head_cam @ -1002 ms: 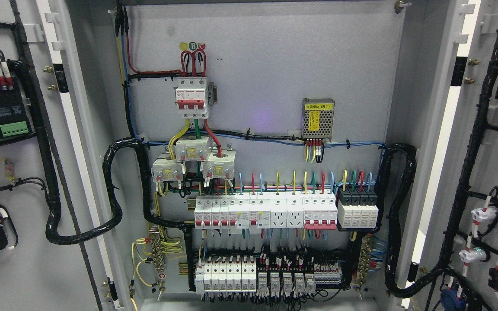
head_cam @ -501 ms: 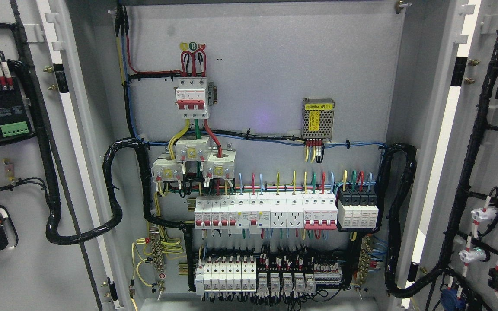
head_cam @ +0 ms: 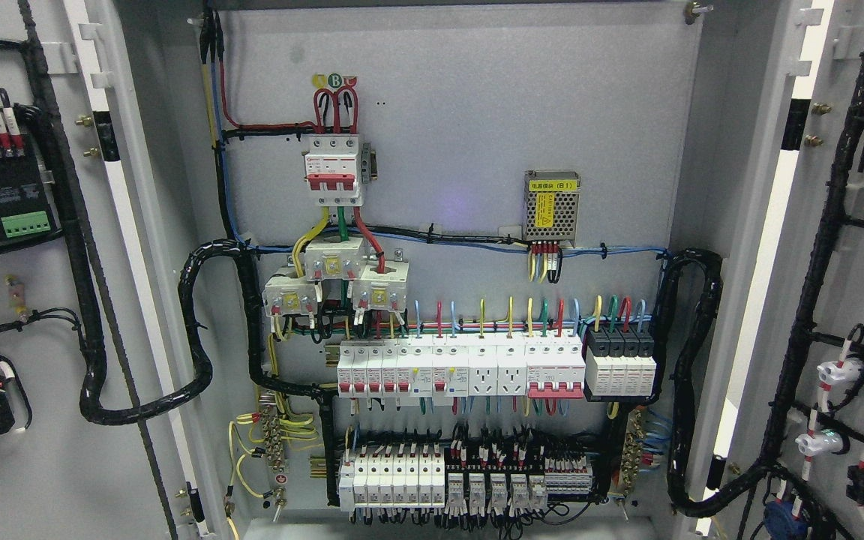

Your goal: Open door with both hands

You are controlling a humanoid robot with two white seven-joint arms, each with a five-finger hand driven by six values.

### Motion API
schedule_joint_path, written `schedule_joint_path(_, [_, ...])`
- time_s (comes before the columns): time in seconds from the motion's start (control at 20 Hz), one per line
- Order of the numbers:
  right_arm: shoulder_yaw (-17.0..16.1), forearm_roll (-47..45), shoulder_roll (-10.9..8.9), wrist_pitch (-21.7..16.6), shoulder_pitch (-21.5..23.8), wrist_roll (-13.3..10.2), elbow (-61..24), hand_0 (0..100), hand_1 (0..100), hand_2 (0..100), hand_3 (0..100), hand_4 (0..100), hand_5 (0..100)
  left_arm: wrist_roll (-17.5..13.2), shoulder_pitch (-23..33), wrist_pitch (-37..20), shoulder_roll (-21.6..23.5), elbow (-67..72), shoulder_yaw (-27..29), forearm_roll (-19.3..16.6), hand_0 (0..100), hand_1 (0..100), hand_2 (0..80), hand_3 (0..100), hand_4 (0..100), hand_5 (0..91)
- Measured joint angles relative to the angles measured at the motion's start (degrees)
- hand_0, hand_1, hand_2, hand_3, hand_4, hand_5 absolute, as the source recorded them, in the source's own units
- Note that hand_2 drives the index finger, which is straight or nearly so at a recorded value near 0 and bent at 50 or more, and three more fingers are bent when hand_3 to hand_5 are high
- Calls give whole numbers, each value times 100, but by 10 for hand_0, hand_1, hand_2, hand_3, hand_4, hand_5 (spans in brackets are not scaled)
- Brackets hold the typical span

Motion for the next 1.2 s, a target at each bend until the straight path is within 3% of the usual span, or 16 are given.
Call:
schedule_joint_path(0.35, [152,30,97,-6,639,69,754,0,0,0,0,0,0,-62,-368,30,-378,1612,-149,-71,0,0,0,0,32,0])
schedule_joint_path(0.55, [202,55,226,-11,671,100,1397,0,0,0,0,0,0,-64,-620,44,-578,2593,-184,-210,0,0,0,0,33,0])
schedule_joint_path(0.9, [186,70,815,47,-102,39,3280,0,0,0,0,0,0,-69,-1084,572,-937,4108,-150,-348,0,0,0,0,32,0])
schedule_joint_path(1.1, [-9,74,1257,491,-774,-5,4533,0,0,0,0,0,0,-80,-1341,1380,-1069,4754,-33,-375,0,0,0,0,32,0])
schedule_joint_path(1.2, [-111,78,1441,838,-1001,-164,5042,0,0,0,0,0,0,-80,-1480,1737,-1121,5048,31,-383,0,0,0,0,33,0])
